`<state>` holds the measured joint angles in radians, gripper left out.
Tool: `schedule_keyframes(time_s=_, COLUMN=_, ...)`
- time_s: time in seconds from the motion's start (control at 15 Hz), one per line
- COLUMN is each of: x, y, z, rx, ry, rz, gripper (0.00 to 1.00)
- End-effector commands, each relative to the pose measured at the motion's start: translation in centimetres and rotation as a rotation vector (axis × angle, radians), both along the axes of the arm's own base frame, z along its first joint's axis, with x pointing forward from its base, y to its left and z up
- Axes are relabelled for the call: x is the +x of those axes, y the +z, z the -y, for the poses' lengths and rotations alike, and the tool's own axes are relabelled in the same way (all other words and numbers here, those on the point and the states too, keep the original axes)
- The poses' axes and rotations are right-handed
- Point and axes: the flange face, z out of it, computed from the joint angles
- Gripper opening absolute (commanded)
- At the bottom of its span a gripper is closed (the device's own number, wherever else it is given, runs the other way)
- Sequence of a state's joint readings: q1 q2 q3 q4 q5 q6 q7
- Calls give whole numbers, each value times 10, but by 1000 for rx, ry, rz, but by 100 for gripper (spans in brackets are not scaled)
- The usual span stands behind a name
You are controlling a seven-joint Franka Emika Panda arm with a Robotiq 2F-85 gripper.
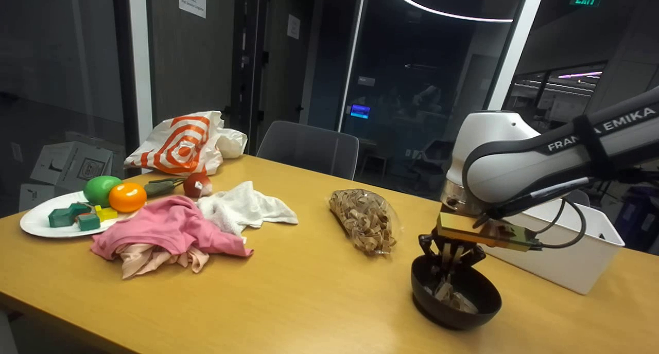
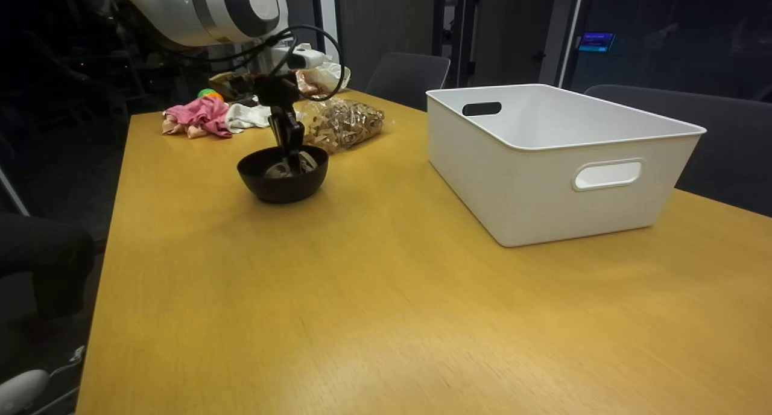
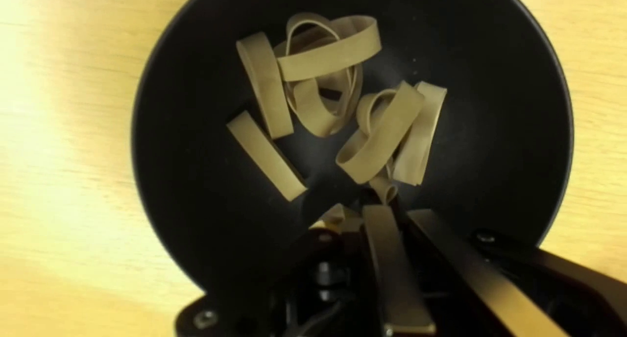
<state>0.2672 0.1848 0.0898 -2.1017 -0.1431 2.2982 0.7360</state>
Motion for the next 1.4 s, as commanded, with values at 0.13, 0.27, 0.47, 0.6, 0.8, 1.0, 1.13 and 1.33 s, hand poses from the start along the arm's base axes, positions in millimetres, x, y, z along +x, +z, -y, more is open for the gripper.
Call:
schedule_keyframes(time_s=0.13, x=-11, y=33, z=6, rx=-35, ry=-7, rz=48, gripper=7)
schedule_keyframes(time_s=0.27, x=-11, y=50, z=7, rx=-62, ry=0, rz=90, gripper=6)
schedule_keyframes(time_s=0.47, x=-9, y=74, z=6, rx=-103, ry=19, rz=146, gripper=7)
schedule_keyframes(time_s=0.6, x=-6, y=86, z=2, rx=-125, ry=39, rz=175, gripper=7)
schedule_keyframes(time_s=0.8, x=1, y=97, z=-10, rx=-127, ry=85, rz=211, gripper=6)
schedule_keyframes(time_s=1.0, x=10, y=99, z=-31, rx=-106, ry=127, rz=240, gripper=6)
schedule_keyframes(time_s=1.13, x=17, y=96, z=-49, rx=-90, ry=154, rz=239, gripper=6)
schedule_keyframes(time_s=1.33, x=26, y=85, z=-73, rx=-80, ry=203, rz=226, gripper=6)
